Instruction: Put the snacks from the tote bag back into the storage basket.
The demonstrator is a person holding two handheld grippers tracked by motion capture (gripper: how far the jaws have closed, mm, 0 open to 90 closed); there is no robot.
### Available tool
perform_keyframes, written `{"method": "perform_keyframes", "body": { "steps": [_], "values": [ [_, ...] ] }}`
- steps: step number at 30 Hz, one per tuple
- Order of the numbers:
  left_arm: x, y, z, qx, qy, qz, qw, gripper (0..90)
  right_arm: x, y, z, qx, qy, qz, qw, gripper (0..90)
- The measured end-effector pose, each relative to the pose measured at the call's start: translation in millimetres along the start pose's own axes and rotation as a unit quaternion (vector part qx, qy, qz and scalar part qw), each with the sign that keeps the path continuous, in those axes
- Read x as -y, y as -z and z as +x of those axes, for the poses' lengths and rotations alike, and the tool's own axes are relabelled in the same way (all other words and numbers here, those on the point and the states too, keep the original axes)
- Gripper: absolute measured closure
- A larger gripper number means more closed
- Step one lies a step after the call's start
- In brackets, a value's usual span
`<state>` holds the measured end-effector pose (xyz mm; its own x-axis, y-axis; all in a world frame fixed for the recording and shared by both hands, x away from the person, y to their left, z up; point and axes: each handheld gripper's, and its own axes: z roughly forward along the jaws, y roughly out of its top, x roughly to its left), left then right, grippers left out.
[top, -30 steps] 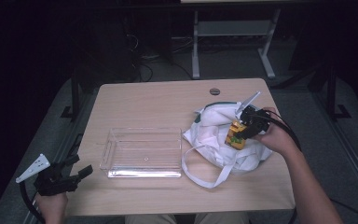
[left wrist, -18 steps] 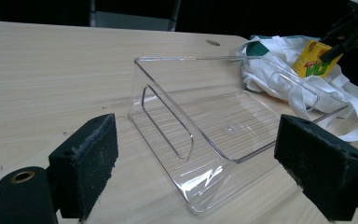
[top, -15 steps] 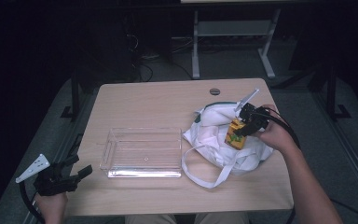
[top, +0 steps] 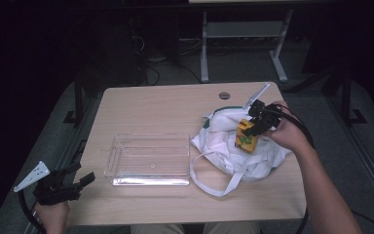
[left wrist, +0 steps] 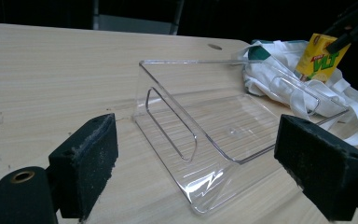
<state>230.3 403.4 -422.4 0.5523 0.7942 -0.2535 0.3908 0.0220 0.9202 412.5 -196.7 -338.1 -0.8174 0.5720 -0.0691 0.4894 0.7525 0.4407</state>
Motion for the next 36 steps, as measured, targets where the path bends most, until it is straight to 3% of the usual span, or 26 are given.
{"method": "perform_keyframes", "body": {
  "steps": [21, 36],
  "values": [
    [0.7, 0.5, 1.1, -0.001, 0.005, -0.001, 1.0, 13.0, -19.4, 40.5, 16.0, -0.016, 0.028, -0.026, 0.9991, 52.2],
    [0.9, 0.1, 1.4, 0.0, 0.006, -0.002, 1.0, 13.0, -43.3, 59.1, 41.5, -0.036, 0.069, -0.035, 0.9964, 52.3]
  ]
}}
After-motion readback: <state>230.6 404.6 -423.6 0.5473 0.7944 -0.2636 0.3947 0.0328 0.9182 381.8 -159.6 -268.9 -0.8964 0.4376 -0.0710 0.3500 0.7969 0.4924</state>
